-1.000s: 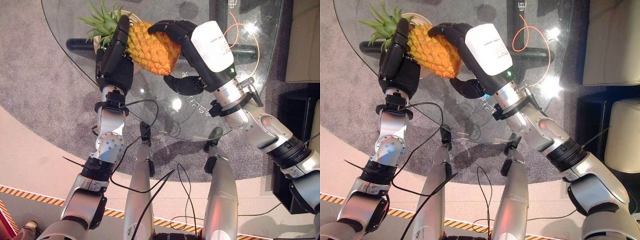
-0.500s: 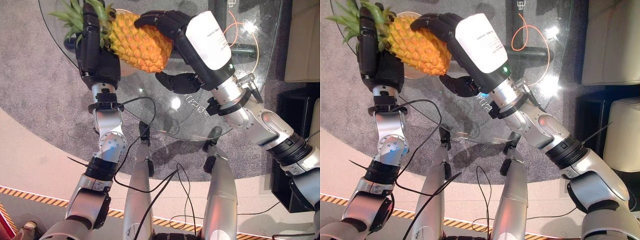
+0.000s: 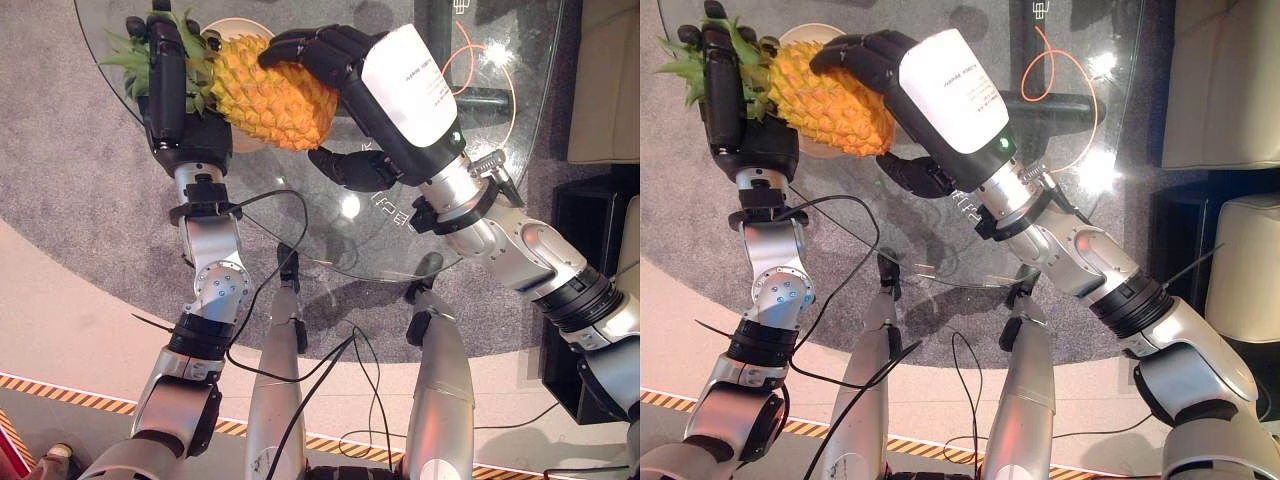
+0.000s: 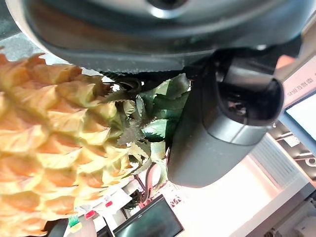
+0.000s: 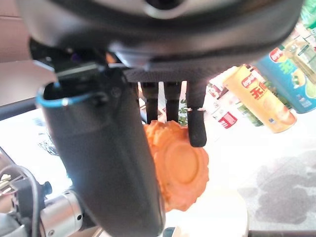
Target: Pick up the fruit to the plate
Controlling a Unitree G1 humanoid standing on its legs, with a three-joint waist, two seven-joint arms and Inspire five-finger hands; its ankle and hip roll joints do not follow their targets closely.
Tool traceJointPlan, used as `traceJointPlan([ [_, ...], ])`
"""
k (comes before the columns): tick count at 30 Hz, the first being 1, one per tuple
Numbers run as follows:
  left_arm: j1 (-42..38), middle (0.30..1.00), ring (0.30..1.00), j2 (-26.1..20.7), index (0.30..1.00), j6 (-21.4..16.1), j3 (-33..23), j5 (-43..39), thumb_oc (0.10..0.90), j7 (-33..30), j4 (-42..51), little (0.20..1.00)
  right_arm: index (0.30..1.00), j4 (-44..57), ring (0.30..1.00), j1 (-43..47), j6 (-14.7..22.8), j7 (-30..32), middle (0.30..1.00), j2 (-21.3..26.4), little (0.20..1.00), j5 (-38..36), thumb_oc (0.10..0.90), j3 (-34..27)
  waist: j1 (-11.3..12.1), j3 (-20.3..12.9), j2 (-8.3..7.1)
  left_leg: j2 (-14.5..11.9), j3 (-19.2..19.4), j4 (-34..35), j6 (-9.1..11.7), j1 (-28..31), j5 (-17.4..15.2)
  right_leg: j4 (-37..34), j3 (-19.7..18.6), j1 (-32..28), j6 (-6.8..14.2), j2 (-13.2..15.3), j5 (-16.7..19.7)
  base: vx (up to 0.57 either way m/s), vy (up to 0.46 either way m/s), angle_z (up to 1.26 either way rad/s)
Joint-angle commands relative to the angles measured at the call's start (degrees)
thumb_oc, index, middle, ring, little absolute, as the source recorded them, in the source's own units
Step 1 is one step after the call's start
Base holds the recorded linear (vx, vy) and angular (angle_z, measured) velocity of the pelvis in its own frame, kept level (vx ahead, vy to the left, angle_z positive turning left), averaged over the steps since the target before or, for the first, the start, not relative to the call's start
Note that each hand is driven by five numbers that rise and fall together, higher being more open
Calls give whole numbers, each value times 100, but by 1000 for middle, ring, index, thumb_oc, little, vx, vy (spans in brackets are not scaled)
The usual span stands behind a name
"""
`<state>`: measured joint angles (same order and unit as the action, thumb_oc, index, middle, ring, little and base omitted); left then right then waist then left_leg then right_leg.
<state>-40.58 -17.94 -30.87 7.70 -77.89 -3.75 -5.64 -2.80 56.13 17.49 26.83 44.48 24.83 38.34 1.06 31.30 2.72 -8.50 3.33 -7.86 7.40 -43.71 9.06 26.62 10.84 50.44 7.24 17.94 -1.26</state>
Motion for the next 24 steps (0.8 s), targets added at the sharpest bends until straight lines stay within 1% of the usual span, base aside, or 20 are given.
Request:
traceJointPlan([
  [1, -761, 300, 300, -147, 300, -707, -314, 789, 100, 598, 737, 200, 444, 730, 444, 589, 373, 180, 444, -273, 367, -7, 267, -256, 61, -151, -147, 22, -86, -483, 120, -204, -423, -1063, 91, -494, 356, -98, 489, 0, 0, 0],
  [3, -770, 300, 300, -145, 300, -712, -327, 806, 100, 606, 700, 200, 735, 723, 735, 583, 375, 173, 735, -293, 708, -17, 608, -277, 60, -151, -151, 22, -83, -490, 123, -209, -424, -1062, 89, -491, 354, -103, 488, 0, 0, 0],
  [4, -776, 300, 300, -141, 300, -706, -335, 819, 100, 608, 681, 200, 900, 711, 900, 586, 362, 172, 900, -302, 900, -30, 800, -285, 61, -151, -148, 29, -83, -490, 125, -208, -425, -1064, 90, -493, 354, -103, 487, 0, 0, 0],
  [17, -823, 300, 300, -144, 300, -813, -386, 1161, 100, 409, 618, 200, 900, 710, 900, 561, 402, 142, 900, -348, 900, -20, 800, -393, 53, -151, -148, 30, -75, -463, 126, -198, -411, -1079, 98, -501, 354, -109, 488, 0, 0, 0],
  [24, -829, 300, 300, -145, 300, -812, -441, 1099, 100, 449, 566, 200, 900, 658, 900, 568, 418, 159, 900, -360, 900, 5, 800, -410, 55, -151, -143, 26, -69, -489, 128, -210, -433, -1082, 105, -490, 354, -95, 487, 0, 0, 0],
])
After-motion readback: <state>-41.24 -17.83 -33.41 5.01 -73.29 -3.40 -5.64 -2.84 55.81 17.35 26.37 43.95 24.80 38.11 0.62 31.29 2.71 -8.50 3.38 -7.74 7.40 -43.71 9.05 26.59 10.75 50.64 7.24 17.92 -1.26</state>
